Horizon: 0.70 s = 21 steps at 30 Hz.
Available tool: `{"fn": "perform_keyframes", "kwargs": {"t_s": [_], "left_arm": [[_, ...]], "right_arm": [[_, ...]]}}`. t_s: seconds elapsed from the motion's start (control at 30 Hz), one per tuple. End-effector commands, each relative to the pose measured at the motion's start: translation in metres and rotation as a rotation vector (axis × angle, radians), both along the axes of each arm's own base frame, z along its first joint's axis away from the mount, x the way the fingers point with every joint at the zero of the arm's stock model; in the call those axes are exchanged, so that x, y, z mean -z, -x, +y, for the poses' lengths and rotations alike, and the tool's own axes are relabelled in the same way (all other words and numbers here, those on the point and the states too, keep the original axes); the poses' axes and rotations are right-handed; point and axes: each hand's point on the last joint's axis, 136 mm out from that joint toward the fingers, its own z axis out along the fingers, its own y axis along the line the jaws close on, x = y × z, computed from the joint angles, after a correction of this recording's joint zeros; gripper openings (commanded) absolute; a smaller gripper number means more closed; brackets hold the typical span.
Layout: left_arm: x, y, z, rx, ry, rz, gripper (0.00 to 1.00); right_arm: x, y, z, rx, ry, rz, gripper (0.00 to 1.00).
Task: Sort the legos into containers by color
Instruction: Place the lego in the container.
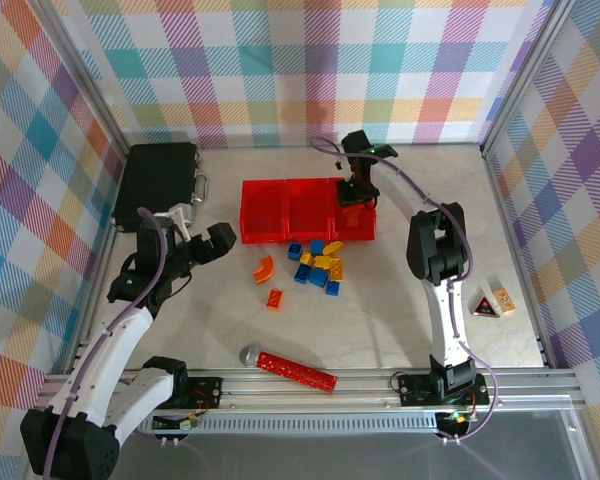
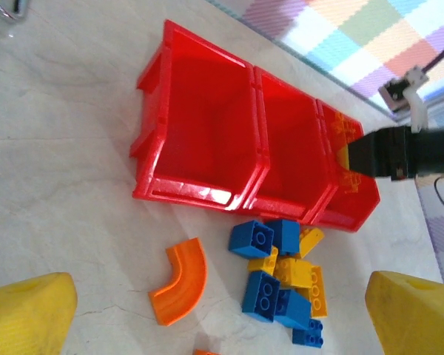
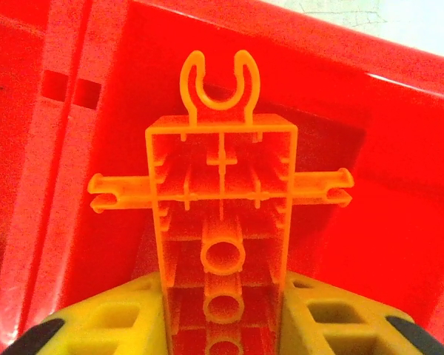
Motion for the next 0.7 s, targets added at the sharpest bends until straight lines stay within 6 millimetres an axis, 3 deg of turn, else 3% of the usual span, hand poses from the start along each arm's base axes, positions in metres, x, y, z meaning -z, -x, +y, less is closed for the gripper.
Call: {"fn": "perform_keyframes", "kwargs": {"t_s": [0.0,0.3,0.43,0.53,0.67], "left_arm": [[-0.019,-0.006,-0.016,0.095,-0.015,-0.062,1.00],[-0.016,-0.008,-0.024,0.118,-0.039,-0.073,1.00],[-0.019,-0.011,-0.027,0.130,-0.056,-0.082,1.00],[-0.026,-0.015,-0.030,0.137,-0.060,-0.117,1.00],[-0.023,-0.018,-0.032,0.157,-0.097,-0.111,1.00]], "right_arm": [[-0.011,-0.005,0.012,0.008,-0.066,-0.012,0.37],[-0.026,0.000,0.015,0.033,-0.102,0.006,0.47],[-0.042,0.010,0.010,0.057,-0.103,0.012,0.48],[-0.059,0.026,0.008,0.116,-0.144,0.027,0.50],[-0.075,0.064,0.010,0.231,-0.256,0.076,0.53]]}}
